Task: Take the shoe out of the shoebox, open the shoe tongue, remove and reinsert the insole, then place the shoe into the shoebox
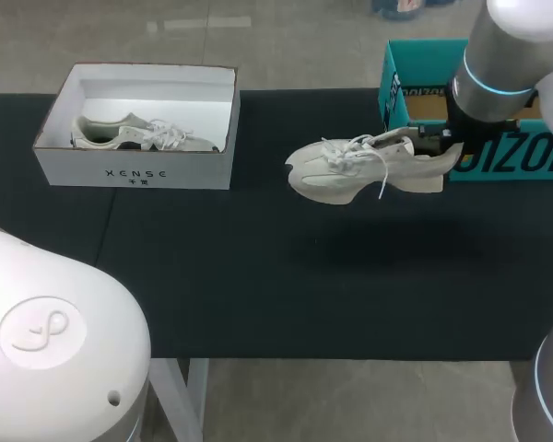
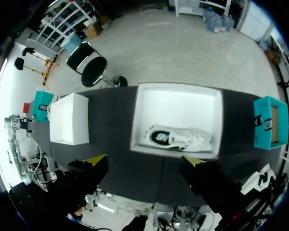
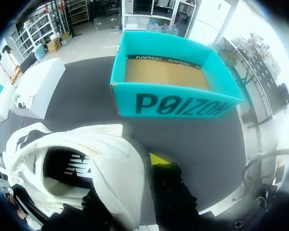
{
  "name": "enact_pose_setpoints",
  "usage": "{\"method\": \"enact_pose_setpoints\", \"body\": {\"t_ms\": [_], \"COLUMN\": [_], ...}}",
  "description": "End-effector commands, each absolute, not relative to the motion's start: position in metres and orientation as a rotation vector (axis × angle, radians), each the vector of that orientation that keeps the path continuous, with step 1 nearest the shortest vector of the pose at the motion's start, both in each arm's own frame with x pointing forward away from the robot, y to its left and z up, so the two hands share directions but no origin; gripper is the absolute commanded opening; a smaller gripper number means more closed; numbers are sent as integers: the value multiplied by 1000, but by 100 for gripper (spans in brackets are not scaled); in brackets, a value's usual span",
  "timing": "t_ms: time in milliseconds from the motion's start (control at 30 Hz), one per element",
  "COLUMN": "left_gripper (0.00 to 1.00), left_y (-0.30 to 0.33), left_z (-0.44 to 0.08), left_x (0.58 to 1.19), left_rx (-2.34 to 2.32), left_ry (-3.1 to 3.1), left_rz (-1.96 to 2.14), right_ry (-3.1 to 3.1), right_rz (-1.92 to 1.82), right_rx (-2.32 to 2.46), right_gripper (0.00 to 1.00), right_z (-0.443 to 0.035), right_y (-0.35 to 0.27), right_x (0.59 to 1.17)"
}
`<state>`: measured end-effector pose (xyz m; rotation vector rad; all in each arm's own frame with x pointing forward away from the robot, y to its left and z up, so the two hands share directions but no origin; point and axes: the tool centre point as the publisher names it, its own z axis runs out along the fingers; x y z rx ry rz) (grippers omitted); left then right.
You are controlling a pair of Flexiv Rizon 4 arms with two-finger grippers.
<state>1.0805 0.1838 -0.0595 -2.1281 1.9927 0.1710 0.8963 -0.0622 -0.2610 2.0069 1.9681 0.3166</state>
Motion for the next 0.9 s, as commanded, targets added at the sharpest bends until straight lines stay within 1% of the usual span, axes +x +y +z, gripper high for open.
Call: {"method": "enact_pose_setpoints", "body": {"t_ms": [33, 233, 400, 667, 900], "left_gripper": [100, 100, 100, 100, 100], "left_y": [184, 184, 184, 184, 184], "left_z": [-61, -61, -61, -61, -61], "left_x": [1078, 1078, 1078, 1078, 1078], "left_rx": [-2126, -2126, -2126, -2126, -2126], "left_ry": [1991, 1991, 1991, 1991, 1991], "left_rz": [163, 163, 163, 163, 163], "right_ry": [1968, 1834, 1719, 1780, 1905], "right_rz": [321, 192, 167, 167, 131], "right_rx": [2007, 2036, 2123, 2182, 2155], "right_gripper": [0, 0, 0, 0, 0], "right_z": [-260, -275, -290, -318, -352], "right_y": [-62, -43, -27, 11, 38], "right_x": [896, 878, 864, 843, 830]}}
